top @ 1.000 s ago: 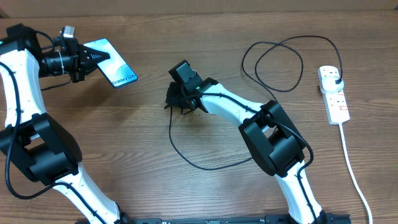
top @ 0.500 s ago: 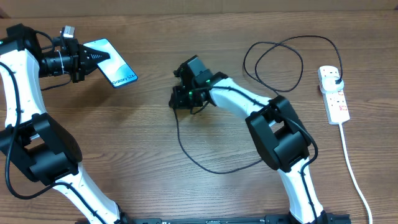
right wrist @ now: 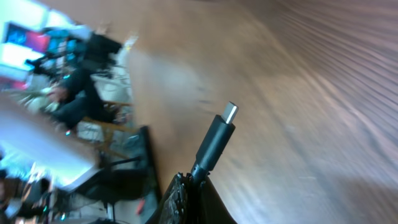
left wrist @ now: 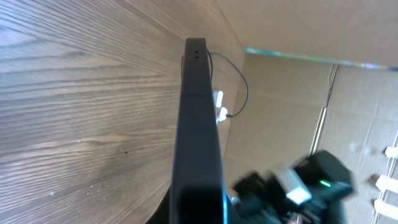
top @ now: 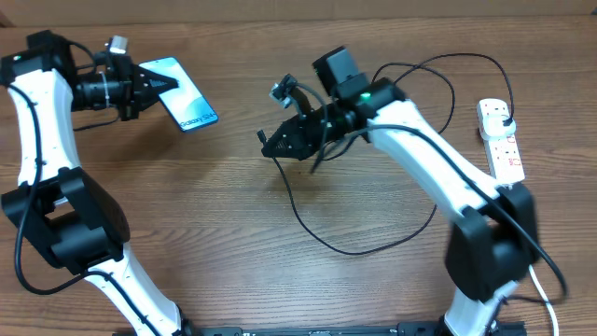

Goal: Plug charger to phone and switch on socket
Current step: 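Lift the connector with the right gripper toward the phone's bottom port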

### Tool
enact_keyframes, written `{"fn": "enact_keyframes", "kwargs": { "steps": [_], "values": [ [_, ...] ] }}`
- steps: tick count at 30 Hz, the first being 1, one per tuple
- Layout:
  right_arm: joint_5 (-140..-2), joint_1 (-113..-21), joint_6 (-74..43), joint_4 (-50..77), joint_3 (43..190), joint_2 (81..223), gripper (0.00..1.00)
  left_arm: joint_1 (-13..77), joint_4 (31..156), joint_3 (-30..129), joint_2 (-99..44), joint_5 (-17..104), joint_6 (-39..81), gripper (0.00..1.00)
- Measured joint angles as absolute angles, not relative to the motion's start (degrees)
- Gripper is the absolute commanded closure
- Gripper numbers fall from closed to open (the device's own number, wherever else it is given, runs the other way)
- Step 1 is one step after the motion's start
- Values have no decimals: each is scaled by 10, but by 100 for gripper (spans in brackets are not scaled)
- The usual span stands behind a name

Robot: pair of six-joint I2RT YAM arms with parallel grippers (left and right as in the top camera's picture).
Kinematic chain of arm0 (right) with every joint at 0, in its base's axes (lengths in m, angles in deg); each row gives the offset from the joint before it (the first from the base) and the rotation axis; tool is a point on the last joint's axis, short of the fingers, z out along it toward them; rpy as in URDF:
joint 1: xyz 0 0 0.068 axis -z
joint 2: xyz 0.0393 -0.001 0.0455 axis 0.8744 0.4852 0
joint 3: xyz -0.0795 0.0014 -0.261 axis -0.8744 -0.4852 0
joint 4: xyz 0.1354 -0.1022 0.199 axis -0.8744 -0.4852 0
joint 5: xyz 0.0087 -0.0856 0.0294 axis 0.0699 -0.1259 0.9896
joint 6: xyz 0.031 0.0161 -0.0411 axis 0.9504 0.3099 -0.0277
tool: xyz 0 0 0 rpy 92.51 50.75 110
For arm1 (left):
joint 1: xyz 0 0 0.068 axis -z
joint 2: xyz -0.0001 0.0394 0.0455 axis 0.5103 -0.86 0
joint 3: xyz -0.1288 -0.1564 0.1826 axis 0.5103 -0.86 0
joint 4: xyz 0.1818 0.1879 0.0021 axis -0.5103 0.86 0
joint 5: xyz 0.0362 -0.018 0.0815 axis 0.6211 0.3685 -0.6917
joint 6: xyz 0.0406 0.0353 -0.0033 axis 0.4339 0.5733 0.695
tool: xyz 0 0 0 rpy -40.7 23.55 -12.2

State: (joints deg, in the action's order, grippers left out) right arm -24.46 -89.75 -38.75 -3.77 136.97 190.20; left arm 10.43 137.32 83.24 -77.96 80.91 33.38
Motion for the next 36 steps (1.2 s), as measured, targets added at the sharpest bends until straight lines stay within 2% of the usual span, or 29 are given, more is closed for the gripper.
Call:
{"fn": "enact_keyframes", "kwargs": {
  "steps": [7,14,25,36],
  "values": [
    [-154,-884,-430,-101,1370,1855,96,135,1374,832,-780,865,372,96],
    [-96,-893,-426,-80,1370,1855,96,162,1370,832,-780,928,397,96],
    [-86,-899,-247,125,1369,1855,96,173,1331,833,-780,1018,359,96],
    [-124,-899,-154,137,1369,1855,96,173,1330,833,-780,1028,279,96]
  ]
}}
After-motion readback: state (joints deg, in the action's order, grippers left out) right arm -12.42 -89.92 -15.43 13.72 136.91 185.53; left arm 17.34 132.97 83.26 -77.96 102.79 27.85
